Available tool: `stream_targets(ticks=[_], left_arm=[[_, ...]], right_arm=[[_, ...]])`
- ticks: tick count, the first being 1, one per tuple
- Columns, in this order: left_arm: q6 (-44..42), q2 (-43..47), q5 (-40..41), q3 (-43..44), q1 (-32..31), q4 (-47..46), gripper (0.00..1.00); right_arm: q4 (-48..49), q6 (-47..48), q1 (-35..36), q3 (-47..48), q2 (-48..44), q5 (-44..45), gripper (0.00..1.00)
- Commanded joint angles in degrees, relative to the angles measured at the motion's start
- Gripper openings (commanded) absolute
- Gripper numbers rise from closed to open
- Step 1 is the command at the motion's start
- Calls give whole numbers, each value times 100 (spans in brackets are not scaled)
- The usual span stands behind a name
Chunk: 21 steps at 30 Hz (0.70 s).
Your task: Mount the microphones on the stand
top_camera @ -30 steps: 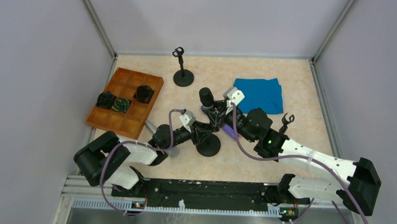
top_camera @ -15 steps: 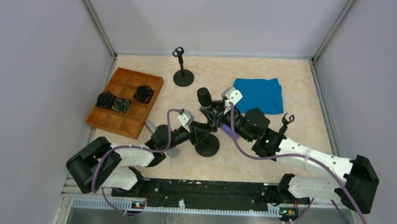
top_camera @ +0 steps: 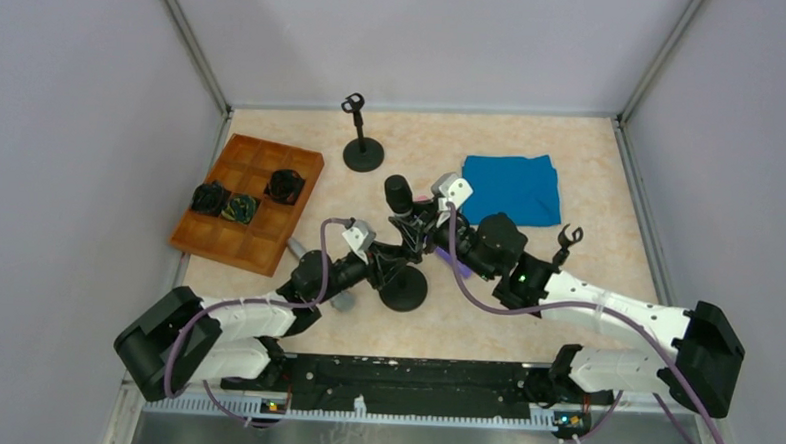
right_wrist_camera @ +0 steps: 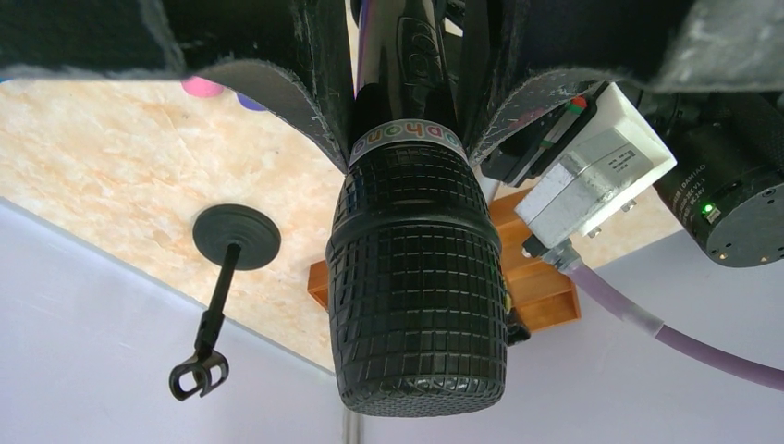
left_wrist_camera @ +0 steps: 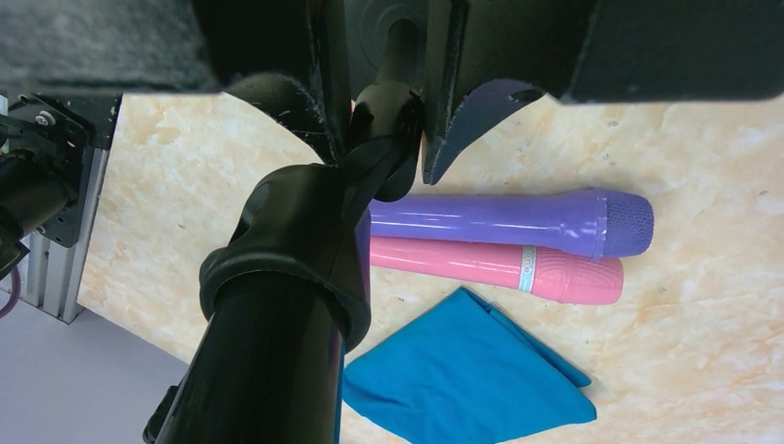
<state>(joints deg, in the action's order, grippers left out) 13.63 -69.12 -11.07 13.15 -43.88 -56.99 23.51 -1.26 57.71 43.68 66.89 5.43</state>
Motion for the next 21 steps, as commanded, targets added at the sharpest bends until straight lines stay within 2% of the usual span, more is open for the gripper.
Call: stream_targets(ticks=[1,9,21], left_arm=[[274,311,1016,-137,380,-282,0],[379,542,954,-292,658,-206,0],[600,951,418,-408,1505,68,0]], right_arm=[[-3101,-195,179,-629,702,-387,0],[-3172,-171,180,-466,1140,-660,0],[-2812,97,299,-302,1576,-873,0]])
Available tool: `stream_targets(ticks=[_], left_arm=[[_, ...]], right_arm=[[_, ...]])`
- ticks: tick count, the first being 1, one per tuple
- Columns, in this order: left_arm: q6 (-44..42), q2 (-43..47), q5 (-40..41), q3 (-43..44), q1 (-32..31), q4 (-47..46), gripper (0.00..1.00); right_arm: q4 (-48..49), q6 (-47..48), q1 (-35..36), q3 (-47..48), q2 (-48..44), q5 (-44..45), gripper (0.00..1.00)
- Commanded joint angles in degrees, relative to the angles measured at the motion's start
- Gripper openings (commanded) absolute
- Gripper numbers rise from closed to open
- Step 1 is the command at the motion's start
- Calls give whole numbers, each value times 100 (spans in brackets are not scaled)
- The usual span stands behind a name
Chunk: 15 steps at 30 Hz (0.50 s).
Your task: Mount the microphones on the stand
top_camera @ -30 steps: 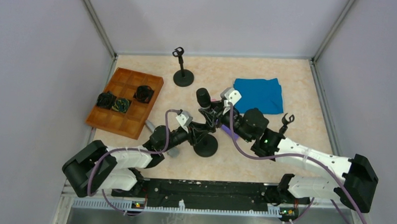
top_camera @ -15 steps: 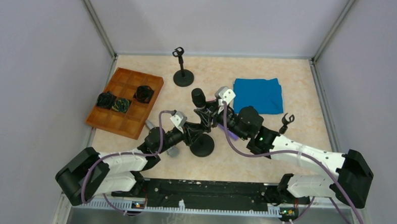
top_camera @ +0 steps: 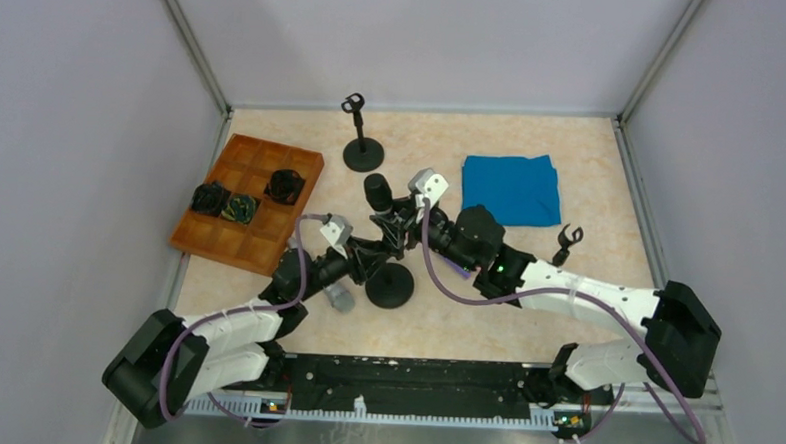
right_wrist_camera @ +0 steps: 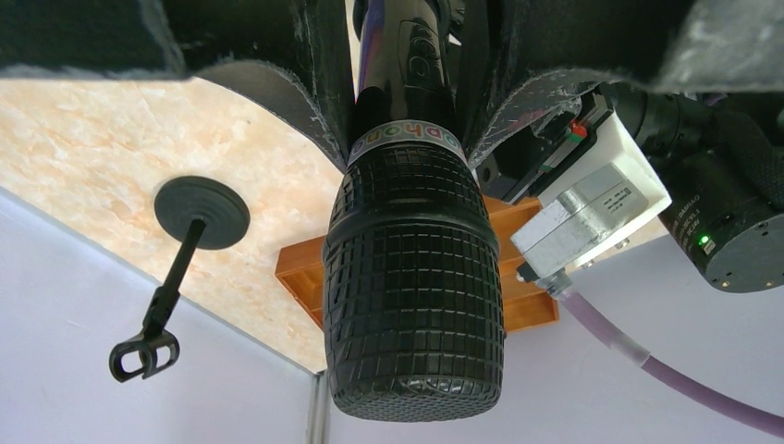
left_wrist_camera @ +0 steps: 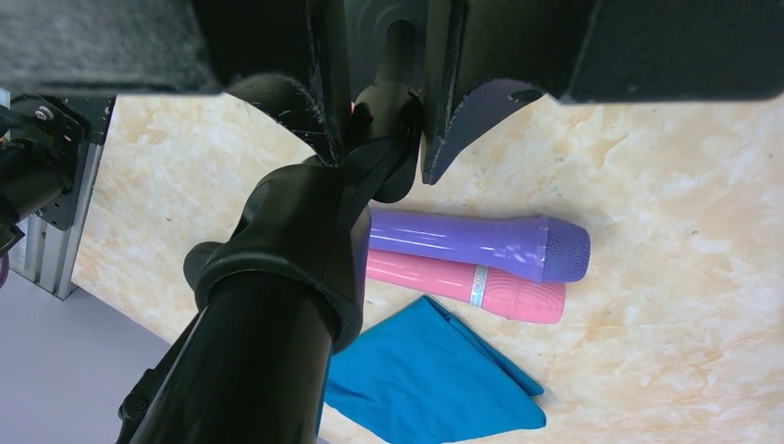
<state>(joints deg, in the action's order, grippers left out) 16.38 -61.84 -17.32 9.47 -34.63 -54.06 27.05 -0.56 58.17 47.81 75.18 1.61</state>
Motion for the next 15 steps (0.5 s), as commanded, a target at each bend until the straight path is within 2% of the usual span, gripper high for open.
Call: stream_targets(ticks=[1,15], left_arm=[[341,243,1027,-49,638,-196,0],[347,774,935,-63,1213,264,0]], right_arm=[[-3136,29,267,-712,801,-499,0],[-2946,30,443,-597,1419,-574,0]])
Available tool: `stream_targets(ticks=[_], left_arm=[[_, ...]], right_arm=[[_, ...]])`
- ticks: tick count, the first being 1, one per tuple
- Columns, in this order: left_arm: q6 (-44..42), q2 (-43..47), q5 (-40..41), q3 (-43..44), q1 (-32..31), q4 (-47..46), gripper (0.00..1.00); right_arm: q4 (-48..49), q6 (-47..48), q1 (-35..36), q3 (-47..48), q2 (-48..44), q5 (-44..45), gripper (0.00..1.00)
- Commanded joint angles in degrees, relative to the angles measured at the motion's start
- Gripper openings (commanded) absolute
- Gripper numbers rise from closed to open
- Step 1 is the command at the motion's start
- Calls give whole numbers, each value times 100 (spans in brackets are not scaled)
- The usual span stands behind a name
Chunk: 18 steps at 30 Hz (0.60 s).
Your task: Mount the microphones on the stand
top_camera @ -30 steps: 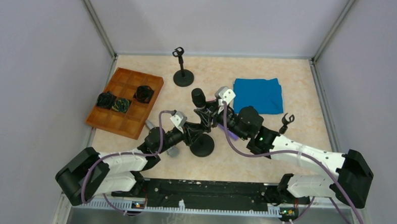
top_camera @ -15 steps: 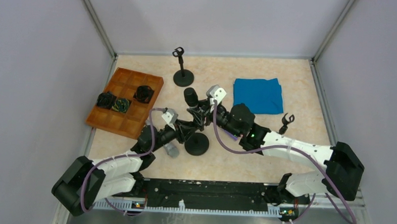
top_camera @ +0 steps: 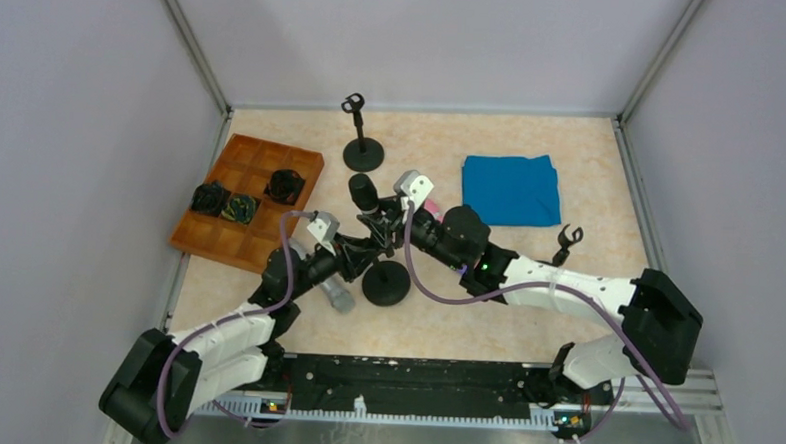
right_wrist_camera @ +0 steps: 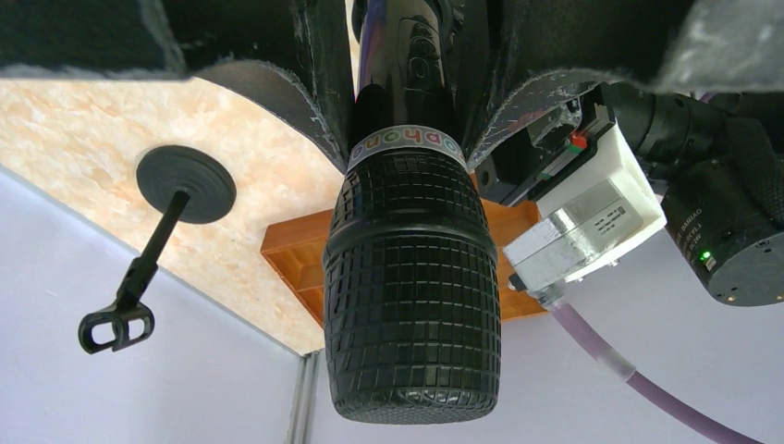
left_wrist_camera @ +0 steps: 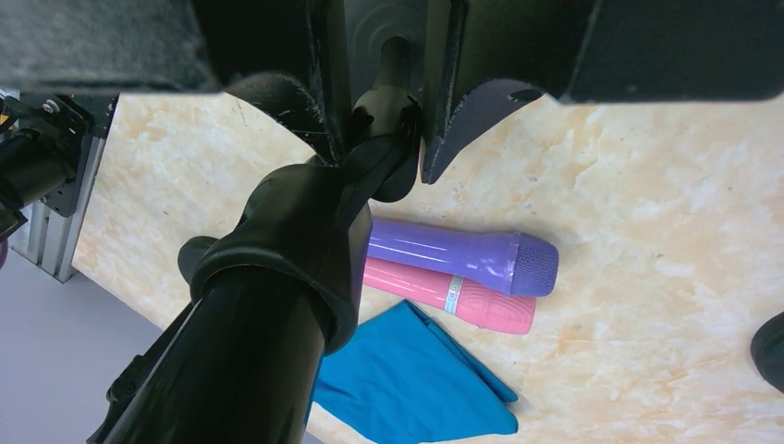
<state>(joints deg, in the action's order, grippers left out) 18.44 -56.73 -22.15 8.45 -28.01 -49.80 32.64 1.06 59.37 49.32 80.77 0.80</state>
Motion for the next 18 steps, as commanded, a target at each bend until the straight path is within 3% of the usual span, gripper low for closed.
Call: stream_targets(ticks=[1,18], left_arm=[[116,340,1422,57,573,-92,0],[-79,561,1367,202,778,141,0]], right_arm=[[-3509,-132,328,-724,887,-485,0],[-3730,167,390,-644,1074,-375,0]])
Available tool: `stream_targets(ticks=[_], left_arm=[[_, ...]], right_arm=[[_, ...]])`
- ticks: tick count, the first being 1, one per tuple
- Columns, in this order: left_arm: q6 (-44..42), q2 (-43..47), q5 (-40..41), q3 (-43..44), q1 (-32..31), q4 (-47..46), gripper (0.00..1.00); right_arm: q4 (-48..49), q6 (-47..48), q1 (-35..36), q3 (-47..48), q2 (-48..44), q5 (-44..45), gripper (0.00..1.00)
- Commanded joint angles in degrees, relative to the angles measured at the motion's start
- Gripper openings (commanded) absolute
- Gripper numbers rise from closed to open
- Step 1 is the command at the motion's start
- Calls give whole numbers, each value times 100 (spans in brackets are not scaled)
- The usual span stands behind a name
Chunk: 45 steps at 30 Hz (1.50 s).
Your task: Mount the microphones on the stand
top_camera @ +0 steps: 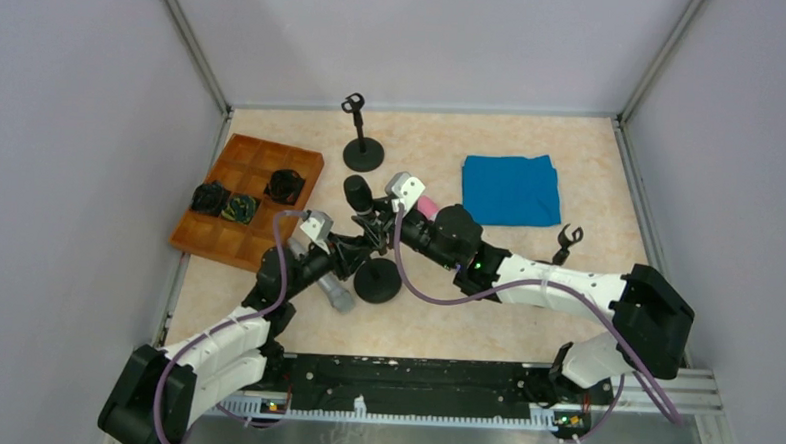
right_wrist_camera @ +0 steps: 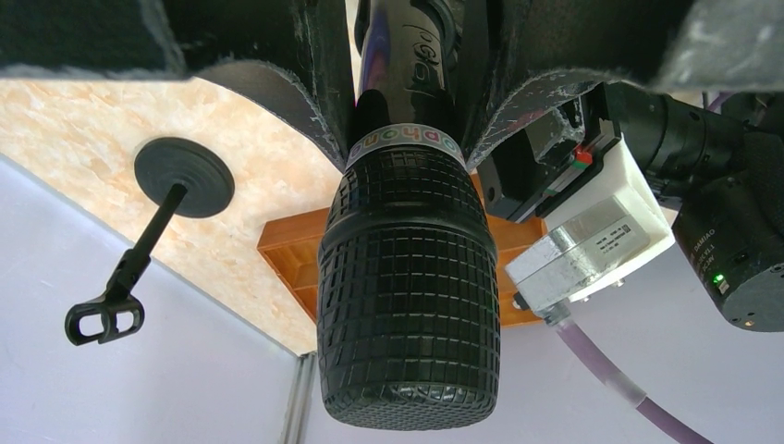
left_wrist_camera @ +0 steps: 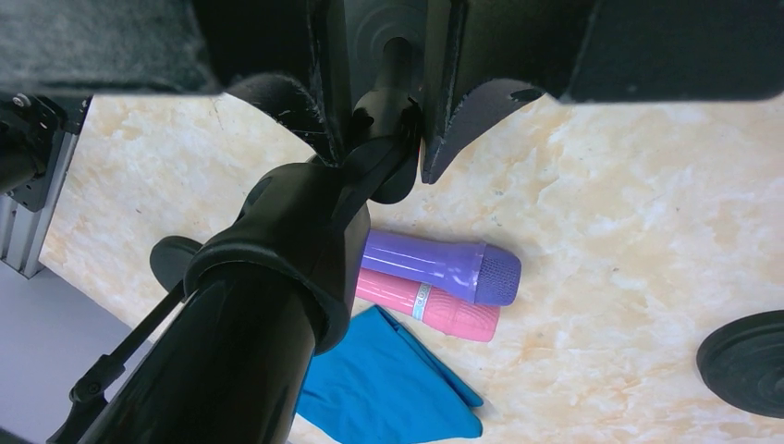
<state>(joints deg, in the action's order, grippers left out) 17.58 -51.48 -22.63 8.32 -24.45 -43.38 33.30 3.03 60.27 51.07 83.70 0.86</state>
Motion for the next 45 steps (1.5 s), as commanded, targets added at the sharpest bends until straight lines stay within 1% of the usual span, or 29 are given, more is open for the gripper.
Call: stream_targets(ticks=[1,9,18,25,29,35,40,45], left_arm=[[-12,10,1415,253,432,-494,0],[87,14,1498,243,587,-536,0],[297,64,1312,219,796,-566,0],[236,230,1341,228,905,-361,0],[179,138,1106,282,918,-354,0],[-71,-134,308,393,901,-481,0],[-148,-116,190,352,870,-522,0],[-223,-107,162,325,803,-497,0]], right_arm=[[-3803,-30,305,-811,789,-391,0],[-3888,-51,382,-799,1033,-419,0],[-3698,-98,424,-753,1382,-459,0],[-3401,-258,441,-975,1515,-432,0],[-3407,-259,528,-971,1626,-355,0],[-3929,-160,596,-469,1546,-159,0],[-4570,-166,587,25,1482,-200,0],[-5333,-188,591,505,1608,-378,0]])
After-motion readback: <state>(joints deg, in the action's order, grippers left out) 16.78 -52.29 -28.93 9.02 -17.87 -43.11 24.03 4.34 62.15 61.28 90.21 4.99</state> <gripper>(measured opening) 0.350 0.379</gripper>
